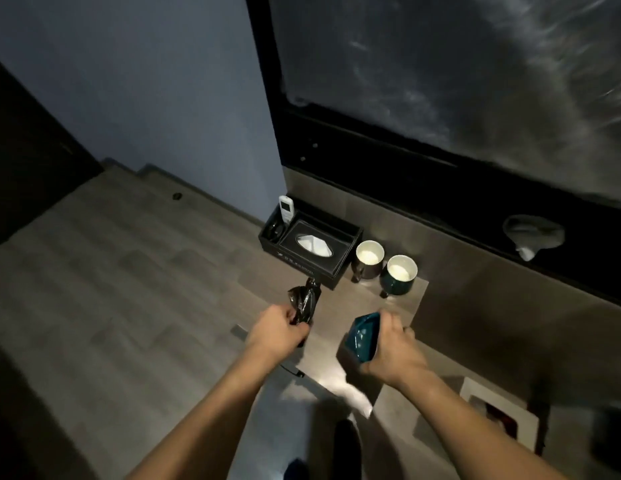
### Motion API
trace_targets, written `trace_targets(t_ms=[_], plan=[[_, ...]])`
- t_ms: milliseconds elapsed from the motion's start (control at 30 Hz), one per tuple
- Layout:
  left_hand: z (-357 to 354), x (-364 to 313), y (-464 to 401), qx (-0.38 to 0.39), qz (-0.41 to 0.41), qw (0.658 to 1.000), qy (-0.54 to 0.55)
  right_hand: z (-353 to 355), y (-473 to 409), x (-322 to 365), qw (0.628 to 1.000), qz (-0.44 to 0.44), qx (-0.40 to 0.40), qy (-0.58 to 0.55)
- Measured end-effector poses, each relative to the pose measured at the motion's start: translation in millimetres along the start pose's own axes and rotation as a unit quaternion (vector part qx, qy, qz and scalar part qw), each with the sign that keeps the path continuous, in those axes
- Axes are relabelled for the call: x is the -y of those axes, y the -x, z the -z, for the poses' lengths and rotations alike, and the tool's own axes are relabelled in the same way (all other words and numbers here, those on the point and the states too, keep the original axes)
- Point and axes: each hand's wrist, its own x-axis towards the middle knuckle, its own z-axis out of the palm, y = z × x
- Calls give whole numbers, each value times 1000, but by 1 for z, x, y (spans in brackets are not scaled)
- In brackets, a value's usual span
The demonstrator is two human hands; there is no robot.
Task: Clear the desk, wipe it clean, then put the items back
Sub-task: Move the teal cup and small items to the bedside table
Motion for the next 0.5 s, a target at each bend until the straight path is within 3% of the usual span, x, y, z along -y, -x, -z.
trace_targets(t_ms=[267, 500], plan=[[-101, 41, -168, 194, 7, 981, -28, -75, -121, -42, 999, -50, -8, 1], [-170, 38, -231, 213, 88, 963, 139, -98, -162, -57, 997, -75, -5, 8]])
